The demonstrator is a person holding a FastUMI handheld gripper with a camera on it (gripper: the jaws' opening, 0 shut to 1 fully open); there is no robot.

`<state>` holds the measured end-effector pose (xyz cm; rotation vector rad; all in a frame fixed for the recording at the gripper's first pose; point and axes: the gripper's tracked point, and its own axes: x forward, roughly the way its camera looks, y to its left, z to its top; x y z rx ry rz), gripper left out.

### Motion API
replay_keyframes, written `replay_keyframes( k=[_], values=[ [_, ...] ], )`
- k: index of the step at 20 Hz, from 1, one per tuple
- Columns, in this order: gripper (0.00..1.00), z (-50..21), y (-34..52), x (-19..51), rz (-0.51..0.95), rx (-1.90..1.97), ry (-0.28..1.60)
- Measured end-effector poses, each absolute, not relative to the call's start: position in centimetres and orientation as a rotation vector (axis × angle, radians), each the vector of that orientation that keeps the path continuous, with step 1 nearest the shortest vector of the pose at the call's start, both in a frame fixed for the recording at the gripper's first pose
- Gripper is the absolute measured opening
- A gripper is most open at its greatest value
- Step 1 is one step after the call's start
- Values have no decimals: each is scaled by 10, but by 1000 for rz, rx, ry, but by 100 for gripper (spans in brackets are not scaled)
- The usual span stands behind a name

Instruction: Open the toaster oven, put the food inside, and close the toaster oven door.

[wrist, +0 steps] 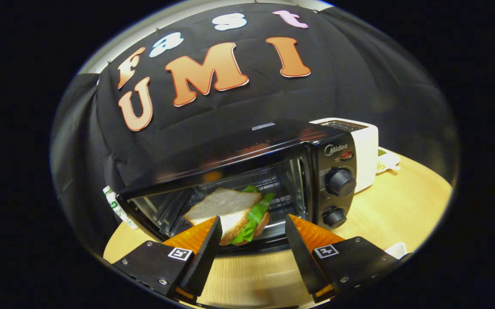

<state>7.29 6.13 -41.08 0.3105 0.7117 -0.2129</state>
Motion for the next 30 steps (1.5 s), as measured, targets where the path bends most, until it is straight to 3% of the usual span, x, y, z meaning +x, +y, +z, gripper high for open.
replay_keyframes(
  k=[4,17,30],
  values=[
    [95,-392,65,36,-129,271,732],
    [97,-412,74,-89,-31,260,917],
    [98,-439,98,-111,23,212,1063]
  ],
)
